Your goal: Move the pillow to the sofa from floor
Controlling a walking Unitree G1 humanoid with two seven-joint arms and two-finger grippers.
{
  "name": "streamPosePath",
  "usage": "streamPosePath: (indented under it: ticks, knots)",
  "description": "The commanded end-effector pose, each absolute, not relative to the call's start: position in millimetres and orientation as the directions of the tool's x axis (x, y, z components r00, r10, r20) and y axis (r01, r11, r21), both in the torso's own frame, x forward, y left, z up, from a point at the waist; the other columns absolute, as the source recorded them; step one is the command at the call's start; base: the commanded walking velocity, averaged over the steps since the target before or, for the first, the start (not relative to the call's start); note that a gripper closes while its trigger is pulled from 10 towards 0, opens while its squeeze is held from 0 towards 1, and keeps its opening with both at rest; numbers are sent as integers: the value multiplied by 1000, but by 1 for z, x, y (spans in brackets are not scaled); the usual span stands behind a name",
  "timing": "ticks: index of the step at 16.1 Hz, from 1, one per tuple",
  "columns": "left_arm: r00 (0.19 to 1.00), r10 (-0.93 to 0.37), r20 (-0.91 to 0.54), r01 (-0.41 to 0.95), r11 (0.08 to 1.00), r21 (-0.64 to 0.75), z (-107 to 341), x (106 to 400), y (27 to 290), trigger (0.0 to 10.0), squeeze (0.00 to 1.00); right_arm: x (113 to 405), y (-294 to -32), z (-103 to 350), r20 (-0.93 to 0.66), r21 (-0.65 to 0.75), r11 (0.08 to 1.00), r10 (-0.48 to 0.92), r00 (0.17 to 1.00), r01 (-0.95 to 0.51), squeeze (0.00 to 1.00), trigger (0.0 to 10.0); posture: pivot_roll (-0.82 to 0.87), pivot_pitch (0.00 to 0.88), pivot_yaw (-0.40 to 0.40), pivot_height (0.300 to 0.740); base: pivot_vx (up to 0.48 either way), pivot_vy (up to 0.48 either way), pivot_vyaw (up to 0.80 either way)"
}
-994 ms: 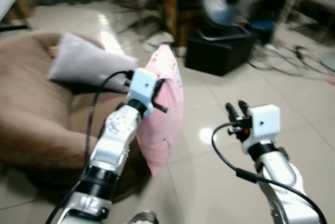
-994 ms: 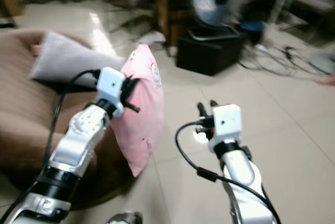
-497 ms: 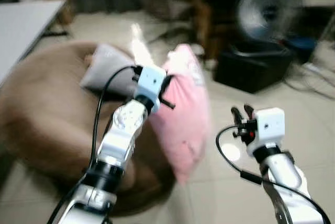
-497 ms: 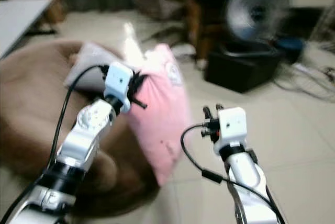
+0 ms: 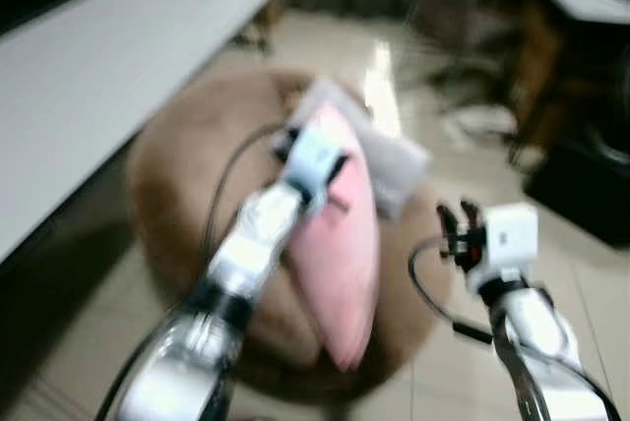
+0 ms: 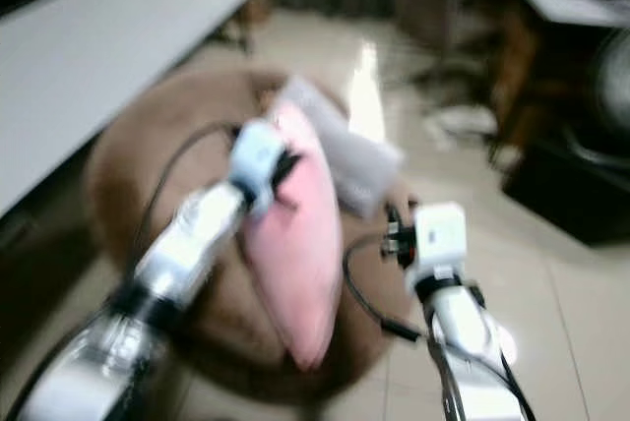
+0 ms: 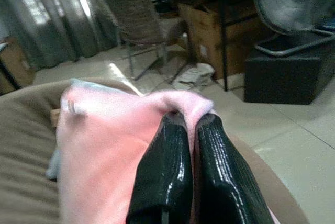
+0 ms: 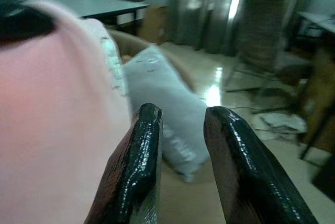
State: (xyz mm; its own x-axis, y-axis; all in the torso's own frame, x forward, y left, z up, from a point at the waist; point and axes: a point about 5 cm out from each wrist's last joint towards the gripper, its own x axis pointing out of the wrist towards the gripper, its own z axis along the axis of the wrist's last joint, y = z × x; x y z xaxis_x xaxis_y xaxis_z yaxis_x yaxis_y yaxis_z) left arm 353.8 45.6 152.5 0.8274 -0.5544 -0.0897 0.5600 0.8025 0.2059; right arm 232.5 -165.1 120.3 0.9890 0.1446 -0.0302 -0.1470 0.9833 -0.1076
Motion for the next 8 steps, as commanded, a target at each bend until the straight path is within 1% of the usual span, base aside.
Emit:
streamPosePath:
  ticks: [1, 2, 3, 4, 5, 7, 8]
  knots:
    - [848, -521, -94, 528, 824, 205, 159, 365, 38, 10000, 0, 230, -160, 119, -35, -86, 978, 189, 981, -191, 0, 10000, 11, 29, 15, 740, 0, 0, 0]
    - [854, -503, -131, 519, 840, 156, 159, 371, 28, 10000, 0, 228, -157, 118, -44, -97, 968, 227, 973, -231, 0, 10000, 6, 47, 26, 740, 0, 0, 0]
    - [876, -460, -144, 478, 869, 130, 161, 376, 21, 10000, 0, 224, -154, 117, -54, -108, 957, 266, 963, -270, 0, 10000, 2, 64, 35, 740, 0, 0, 0]
    - [891, -427, -157, 447, 884, 134, 163, 379, 17, 10000, 0, 222, -152, 116, -61, -109, 949, 292, 954, -297, 0, 10000, -1, 79, 44, 740, 0, 0, 0]
    - [914, -374, -158, 398, 901, 171, 163, 381, 13, 10000, 0, 218, -150, 114, -73, -108, 939, 319, 945, -326, 0, 10000, -4, 99, 55, 740, 0, 0, 0]
    - [943, -298, -147, 326, 918, 226, 163, 383, 11, 10000, 0, 214, -150, 109, -97, -104, 927, 350, 932, -359, 0, 10000, -8, 114, 64, 740, 0, 0, 0]
    - [948, -276, -159, 307, 925, 223, 161, 383, 12, 10000, 0, 212, -150, 107, -104, -102, 925, 356, 929, -366, 0, 10000, -15, 127, 74, 740, 0, 0, 0]
